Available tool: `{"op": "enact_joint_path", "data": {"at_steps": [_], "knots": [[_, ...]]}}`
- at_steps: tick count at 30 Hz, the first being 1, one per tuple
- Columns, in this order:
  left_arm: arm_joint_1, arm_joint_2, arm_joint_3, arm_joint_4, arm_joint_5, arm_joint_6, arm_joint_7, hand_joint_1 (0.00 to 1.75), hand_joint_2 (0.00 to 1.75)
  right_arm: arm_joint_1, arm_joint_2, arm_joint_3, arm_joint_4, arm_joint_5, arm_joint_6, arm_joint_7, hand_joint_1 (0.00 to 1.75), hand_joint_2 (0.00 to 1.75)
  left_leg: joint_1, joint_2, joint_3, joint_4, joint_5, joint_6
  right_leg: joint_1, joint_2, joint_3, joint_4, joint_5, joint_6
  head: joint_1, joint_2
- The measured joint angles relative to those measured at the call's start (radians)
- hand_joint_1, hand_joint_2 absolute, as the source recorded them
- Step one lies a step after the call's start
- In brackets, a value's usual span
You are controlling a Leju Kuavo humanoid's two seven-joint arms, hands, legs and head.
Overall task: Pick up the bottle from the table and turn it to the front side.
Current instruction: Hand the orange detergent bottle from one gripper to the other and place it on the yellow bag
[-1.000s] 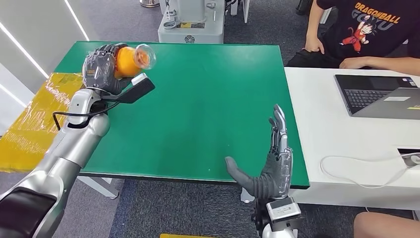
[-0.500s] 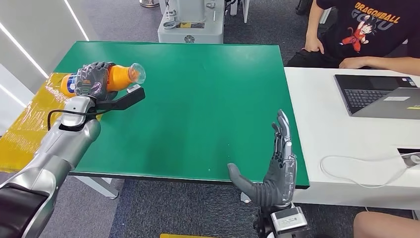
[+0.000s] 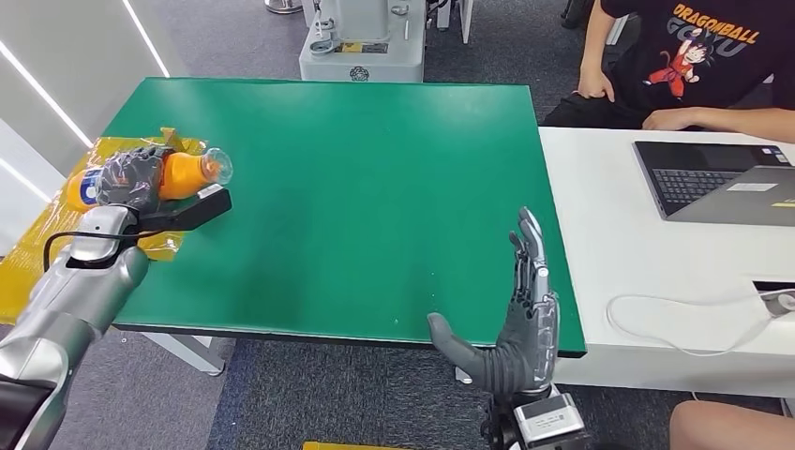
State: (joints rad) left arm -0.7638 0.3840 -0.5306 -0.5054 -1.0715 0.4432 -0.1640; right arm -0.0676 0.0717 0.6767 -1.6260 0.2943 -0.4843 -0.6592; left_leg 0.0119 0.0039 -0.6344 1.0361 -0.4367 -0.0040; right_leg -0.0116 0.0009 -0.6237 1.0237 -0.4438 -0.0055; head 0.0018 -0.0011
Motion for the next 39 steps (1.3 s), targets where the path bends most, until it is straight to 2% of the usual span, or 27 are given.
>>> {"op": "enact_joint_path", "data": {"at_steps": [4, 9, 14, 28, 39], "knots": [[0.031, 0.024, 0.022, 0.0, -0.026, 0.024, -0.035, 1.75, 1.75, 0.003, 0.0, -0.001, -0.002, 0.006, 0.012, 0.0, 0.0, 1.75, 0.0, 0.0, 0.0, 0.0, 0.0, 0.0, 0.0, 0.0, 0.0, 0.0, 0.0, 0.0, 0.0, 0.0], [0.055, 0.054, 0.049, 0.005, -0.049, 0.07, -0.121, 1.75, 1.75, 0.006, 0.0, -0.006, -0.002, 0.01, 0.019, -0.003, 0.0, 1.75, 0.0, 0.0, 0.0, 0.0, 0.0, 0.0, 0.0, 0.0, 0.0, 0.0, 0.0, -0.001, 0.0, 0.0], [0.067, 0.063, 0.062, 0.017, -0.088, 0.109, -0.158, 1.75, 1.75, 0.007, 0.0, -0.009, -0.002, 0.01, 0.016, -0.005, 0.0, 1.75, 0.0, 0.0, 0.0, 0.0, 0.0, 0.0, 0.0, 0.0, 0.0, 0.0, 0.0, -0.001, 0.0, 0.0], [0.068, 0.03, 0.087, 0.078, -0.134, 0.111, -0.158, 1.75, 1.75, 0.012, -0.005, -0.009, -0.002, 0.017, 0.02, -0.005, 0.0, 1.75, 0.0, 0.0, 0.0, 0.0, 0.0, -0.001, 0.0, 0.0, 0.0, 0.0, 0.0, -0.001, 0.0, 0.0], [0.099, 0.028, 0.107, 0.11, -0.142, 0.112, -0.099, 1.75, 1.75, 0.022, -0.028, -0.009, -0.002, 0.008, 0.022, -0.006, 0.0, 1.75, 0.0, 0.0, 0.0, 0.0, 0.0, -0.001, 0.0, 0.0, 0.0, 0.0, 0.0, -0.001, 0.0, 0.0]]}}
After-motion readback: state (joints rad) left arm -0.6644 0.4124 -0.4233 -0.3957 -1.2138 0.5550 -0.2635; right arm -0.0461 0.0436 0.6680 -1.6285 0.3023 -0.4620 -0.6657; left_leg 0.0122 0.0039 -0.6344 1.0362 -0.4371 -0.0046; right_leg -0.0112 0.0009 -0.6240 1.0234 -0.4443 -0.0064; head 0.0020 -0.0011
